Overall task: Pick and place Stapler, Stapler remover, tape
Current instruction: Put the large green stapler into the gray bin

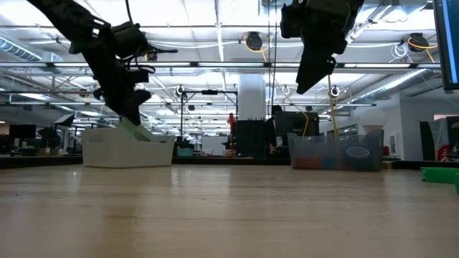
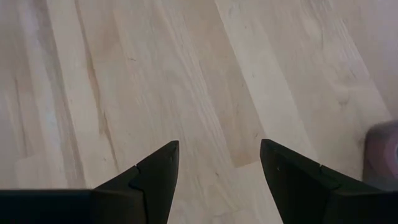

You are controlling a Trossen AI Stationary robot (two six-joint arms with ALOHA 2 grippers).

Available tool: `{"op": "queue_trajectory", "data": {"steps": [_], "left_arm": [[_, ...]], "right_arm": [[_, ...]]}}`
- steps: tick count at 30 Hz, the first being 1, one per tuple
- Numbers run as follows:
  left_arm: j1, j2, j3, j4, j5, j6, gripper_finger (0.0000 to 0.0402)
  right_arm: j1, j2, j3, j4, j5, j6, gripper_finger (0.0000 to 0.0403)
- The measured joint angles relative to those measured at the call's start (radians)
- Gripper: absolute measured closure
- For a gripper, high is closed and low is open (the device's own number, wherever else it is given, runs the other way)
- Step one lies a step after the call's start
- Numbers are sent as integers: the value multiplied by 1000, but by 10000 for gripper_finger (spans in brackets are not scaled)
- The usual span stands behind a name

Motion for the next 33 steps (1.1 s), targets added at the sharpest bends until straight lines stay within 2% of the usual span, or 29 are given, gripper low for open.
{"op": "queue_trajectory", "data": {"steps": [13,21,26,33], "left_arm": [[17,-1,-142,186,-32,0,276],[17,-1,-158,178,-39,6,273],[17,1,-162,149,-39,20,233],[17,1,-161,124,-39,21,221]], "right_arm": [[-1,0,-1,43,0,3,186],[-1,0,-1,45,-3,29,190],[-1,0,-1,45,-3,29,190],[-1,0,-1,45,-3,29,190]]}}
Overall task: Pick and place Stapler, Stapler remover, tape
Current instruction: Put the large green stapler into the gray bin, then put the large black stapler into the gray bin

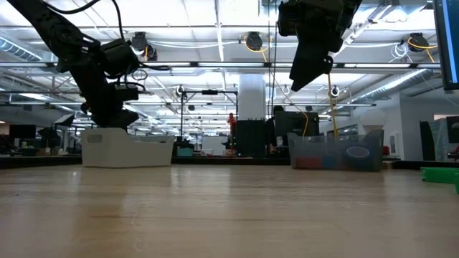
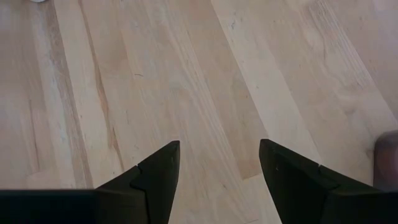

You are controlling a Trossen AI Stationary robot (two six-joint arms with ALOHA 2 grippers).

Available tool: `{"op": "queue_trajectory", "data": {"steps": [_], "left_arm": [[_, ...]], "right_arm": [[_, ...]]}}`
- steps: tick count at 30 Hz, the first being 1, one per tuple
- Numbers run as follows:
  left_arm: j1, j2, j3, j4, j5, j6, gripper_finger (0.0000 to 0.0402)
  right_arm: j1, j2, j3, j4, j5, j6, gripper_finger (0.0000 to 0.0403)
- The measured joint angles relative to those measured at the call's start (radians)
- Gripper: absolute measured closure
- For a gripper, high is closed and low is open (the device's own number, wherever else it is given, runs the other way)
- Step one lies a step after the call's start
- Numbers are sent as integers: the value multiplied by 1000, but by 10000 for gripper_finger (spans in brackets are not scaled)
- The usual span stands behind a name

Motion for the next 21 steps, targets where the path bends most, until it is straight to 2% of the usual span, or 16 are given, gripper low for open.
{"op": "queue_trajectory", "data": {"steps": [4,9,12,15,18,21], "left_arm": [[0,-8,14,19,0,4,220],[-22,-67,110,12,32,-9,219],[-50,-117,186,18,135,-20,218],[-83,-162,239,53,261,-44,218],[-109,-193,248,105,396,-96,218],[-132,-202,248,129,514,-179,218]], "right_arm": [[0,0,0,0,0,0,190],[0,0,0,-21,0,3,190],[2,-15,0,-94,-3,43,190],[2,-46,0,-204,-51,105,190],[2,-86,0,-303,-154,231,190],[7,-127,0,-385,-303,417,190]]}}
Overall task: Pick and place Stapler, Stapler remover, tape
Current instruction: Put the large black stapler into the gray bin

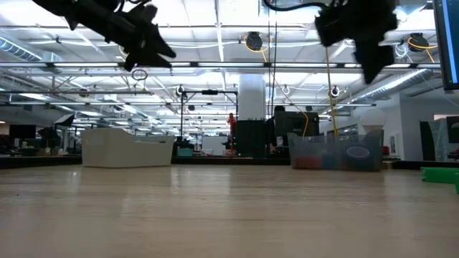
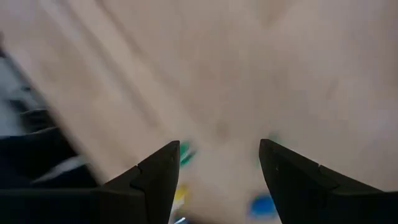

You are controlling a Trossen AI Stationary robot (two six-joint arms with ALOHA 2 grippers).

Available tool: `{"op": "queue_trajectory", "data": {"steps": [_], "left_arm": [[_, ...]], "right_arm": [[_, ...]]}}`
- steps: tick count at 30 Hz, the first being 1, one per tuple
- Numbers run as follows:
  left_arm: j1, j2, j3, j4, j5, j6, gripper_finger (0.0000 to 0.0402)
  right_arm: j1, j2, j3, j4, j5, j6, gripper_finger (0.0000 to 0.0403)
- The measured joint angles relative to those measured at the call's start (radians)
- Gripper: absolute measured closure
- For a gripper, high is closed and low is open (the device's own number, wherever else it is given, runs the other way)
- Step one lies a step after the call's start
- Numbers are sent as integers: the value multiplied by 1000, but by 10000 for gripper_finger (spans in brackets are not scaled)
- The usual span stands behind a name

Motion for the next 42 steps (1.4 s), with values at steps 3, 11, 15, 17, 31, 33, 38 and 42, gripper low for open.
{"op": "queue_trajectory", "data": {"steps": [3,11,15,17,31,33,38,42], "left_arm": [[-26,13,-1,-1,82,-49,218],[-122,112,-1,36,95,-60,218],[-171,174,-1,89,96,-62,218],[-191,196,-1,112,95,-61,218],[-225,231,-1,183,75,-51,218],[-225,231,-1,181,62,-50,218],[-225,231,-1,181,62,-43,218],[-228,231,-1,181,62,-43,218]], "right_arm": [[27,-39,0,-57,-113,229,190],[218,-145,0,-191,-192,805,190],[352,-175,0,-214,-191,1038,190],[417,-179,0,-202,-190,1098,190],[654,-110,0,-31,-135,1427,190],[671,-95,-10,-25,-135,1484,190],[722,-84,-96,77,-135,1590,190],[748,-84,-205,278,-135,1629,190]]}}
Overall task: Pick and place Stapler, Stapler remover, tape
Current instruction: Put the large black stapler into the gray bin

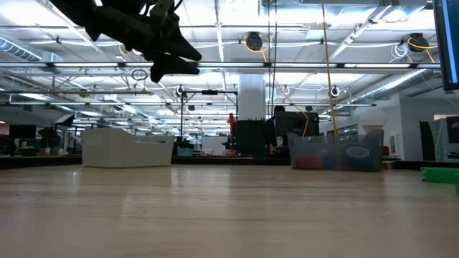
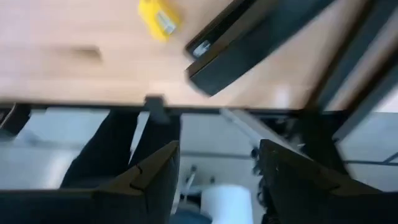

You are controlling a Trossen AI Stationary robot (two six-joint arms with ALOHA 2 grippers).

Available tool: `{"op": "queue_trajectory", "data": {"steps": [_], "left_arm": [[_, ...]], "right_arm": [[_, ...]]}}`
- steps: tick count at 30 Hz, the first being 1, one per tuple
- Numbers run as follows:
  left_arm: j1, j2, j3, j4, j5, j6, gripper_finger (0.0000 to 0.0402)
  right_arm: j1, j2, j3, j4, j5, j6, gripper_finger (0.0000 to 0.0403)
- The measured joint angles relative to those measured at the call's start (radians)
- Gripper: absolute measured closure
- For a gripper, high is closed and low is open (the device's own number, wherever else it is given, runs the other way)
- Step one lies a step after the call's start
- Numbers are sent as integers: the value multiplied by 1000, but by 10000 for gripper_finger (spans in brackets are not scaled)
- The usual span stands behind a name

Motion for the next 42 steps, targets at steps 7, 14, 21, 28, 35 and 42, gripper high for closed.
{"op": "queue_trajectory", "data": {"steps": [7,14,21,28,35,42], "left_arm": [[-26,0,0,0,0,1,218],[-34,0,0,-1,-1,1,218],[-34,0,0,-1,-2,17,218],[-34,0,0,-5,-2,21,218],[-34,0,0,-6,-2,37,218],[-34,0,0,-6,0,37,218]], "right_arm": [[2,1,-168,353,-7,2,190],[15,0,-178,365,-114,24,190],[17,12,-178,279,-104,28,190],[12,35,-178,238,-88,33,190],[-10,35,-178,183,-55,35,190],[-15,34,-178,106,-57,38,190]]}}
